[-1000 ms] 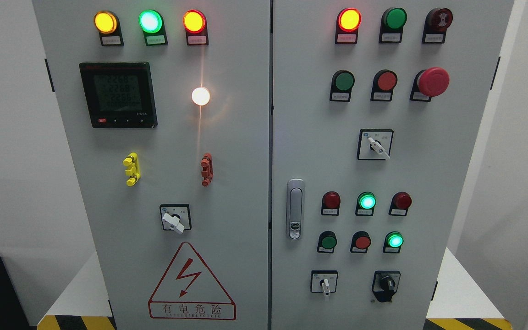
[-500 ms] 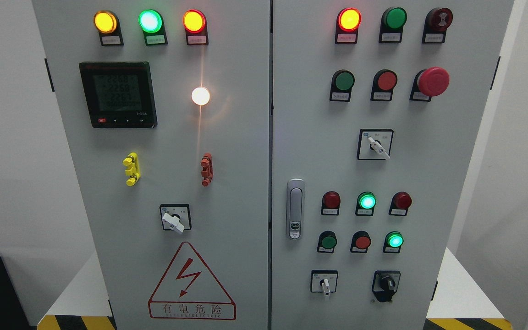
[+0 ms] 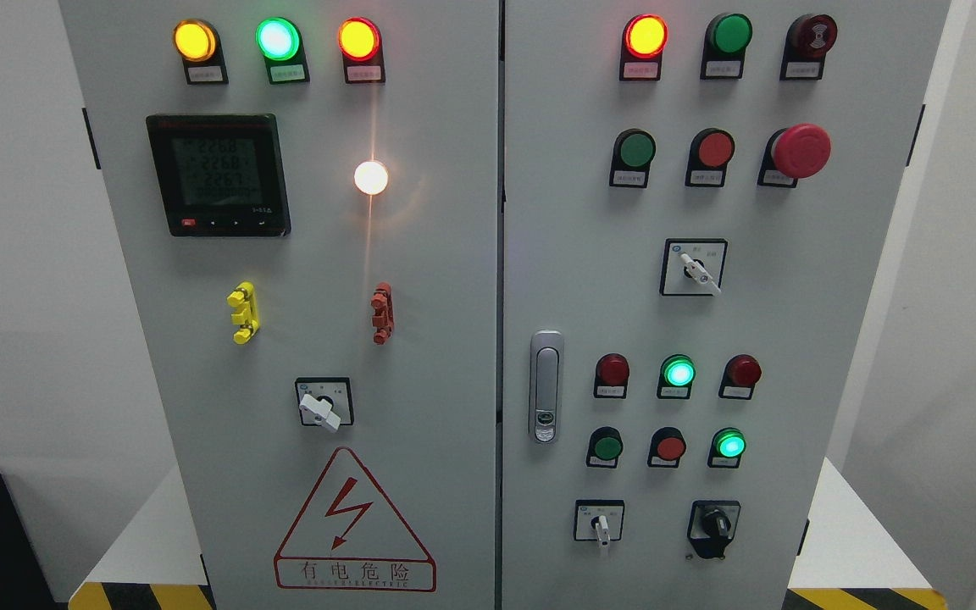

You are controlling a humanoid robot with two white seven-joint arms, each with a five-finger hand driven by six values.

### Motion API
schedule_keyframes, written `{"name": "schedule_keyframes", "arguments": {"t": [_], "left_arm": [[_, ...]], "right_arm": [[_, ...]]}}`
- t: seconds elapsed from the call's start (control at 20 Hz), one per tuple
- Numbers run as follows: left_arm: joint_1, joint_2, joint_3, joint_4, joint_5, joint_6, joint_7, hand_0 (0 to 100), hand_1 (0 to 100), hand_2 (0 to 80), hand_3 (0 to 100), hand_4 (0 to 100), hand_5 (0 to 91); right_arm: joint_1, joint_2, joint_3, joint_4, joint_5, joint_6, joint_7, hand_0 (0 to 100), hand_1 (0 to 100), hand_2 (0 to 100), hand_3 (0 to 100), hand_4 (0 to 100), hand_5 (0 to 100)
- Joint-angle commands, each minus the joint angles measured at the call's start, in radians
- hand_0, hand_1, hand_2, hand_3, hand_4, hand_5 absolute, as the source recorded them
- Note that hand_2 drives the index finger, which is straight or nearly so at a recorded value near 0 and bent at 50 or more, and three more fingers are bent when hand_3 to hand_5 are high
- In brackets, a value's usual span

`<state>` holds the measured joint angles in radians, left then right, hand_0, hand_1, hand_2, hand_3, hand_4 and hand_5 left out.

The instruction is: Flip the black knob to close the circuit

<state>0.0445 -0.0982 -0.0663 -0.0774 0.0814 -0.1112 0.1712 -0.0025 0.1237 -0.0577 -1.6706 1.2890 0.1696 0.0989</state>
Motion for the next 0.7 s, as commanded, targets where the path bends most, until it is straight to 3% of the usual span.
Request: {"name": "schedule_keyframes", "arguments": {"t": [0.0,0.65], "left_arm": [[0.000,0.000,0.000,0.001,0.000,-0.001,0.004,12,56,0.0,0,0,0.0],[0.000,0.000,-0.001,-0.001,0.000,-0.001,0.004,12,56,0.0,0,0,0.0]], "right_arm": [[-0.057,0.002,-0.011,-0.060,0.024,0.008,0.019,0,0,92,100,96,99],[-0.157,0.001,-0.065,-0.052,0.061,0.011,0.096,0,0,92,100,96,99]]}}
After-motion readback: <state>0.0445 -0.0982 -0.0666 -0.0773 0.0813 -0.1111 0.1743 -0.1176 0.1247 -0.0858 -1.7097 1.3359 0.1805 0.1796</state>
